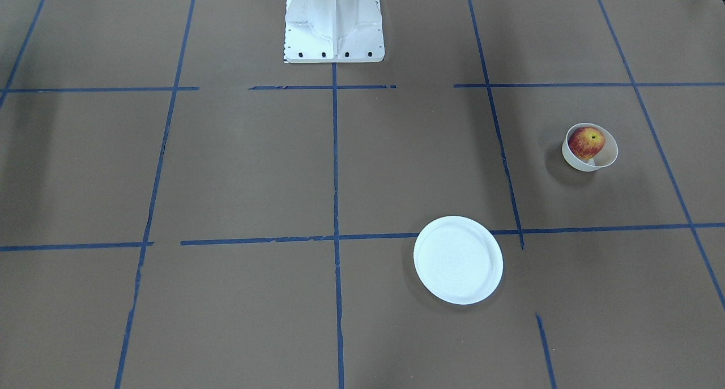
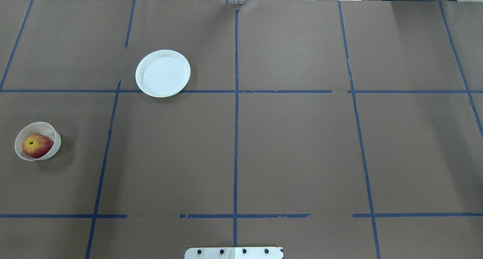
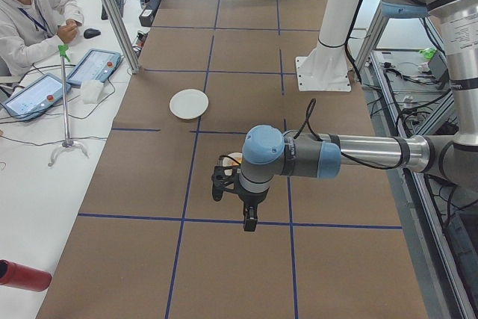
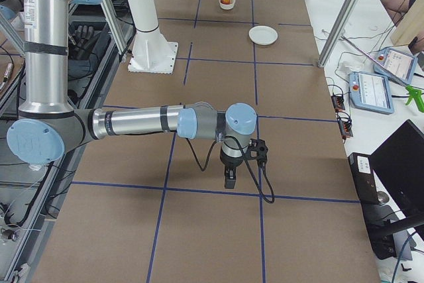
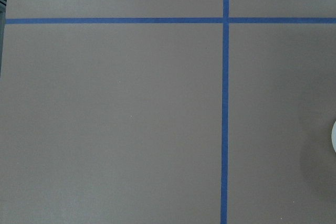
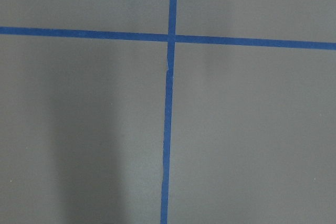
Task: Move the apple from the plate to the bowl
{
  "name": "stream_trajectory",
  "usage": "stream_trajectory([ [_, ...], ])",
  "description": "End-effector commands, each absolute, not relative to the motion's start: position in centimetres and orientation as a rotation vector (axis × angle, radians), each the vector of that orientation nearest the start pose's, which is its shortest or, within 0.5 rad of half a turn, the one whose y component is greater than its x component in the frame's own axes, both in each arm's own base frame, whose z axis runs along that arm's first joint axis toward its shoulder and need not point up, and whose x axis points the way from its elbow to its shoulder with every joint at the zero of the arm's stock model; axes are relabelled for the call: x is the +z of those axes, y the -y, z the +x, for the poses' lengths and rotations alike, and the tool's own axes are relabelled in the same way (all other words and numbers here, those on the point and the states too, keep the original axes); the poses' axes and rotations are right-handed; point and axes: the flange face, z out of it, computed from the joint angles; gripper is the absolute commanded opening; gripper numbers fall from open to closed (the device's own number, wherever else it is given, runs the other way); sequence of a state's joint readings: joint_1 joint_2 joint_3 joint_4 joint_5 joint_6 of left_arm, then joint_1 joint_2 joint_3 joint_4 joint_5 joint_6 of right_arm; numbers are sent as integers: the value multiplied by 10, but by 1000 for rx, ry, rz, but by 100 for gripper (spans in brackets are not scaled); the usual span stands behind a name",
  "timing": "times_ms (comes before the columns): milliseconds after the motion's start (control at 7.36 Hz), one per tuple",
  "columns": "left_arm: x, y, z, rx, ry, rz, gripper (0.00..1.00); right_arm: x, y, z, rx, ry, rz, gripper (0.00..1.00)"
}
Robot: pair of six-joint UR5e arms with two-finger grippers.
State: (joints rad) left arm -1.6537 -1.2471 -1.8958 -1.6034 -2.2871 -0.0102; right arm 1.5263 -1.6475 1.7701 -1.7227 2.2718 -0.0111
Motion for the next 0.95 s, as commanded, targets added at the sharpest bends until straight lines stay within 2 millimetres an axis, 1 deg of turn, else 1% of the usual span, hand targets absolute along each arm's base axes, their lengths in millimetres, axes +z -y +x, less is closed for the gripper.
stream_trajectory([
  [0, 636, 357, -98, -75, -716, 65, 100, 617, 457, 49, -43, 700, -40, 100],
  [136, 635, 359, -98, -70, -716, 75, 100, 617, 457, 49, -43, 700, -40, 100],
  [407, 615, 382, -98, -49, -733, 122, 100, 618, 457, 49, -42, 700, -41, 100],
  [543, 611, 389, -96, -39, -776, 131, 100, 618, 457, 49, -42, 700, -41, 100],
  [679, 602, 398, -96, -33, -774, 146, 100, 617, 457, 49, -43, 700, -40, 100],
  [815, 597, 400, -96, -29, -777, 154, 100, 617, 457, 49, -43, 700, -40, 100],
])
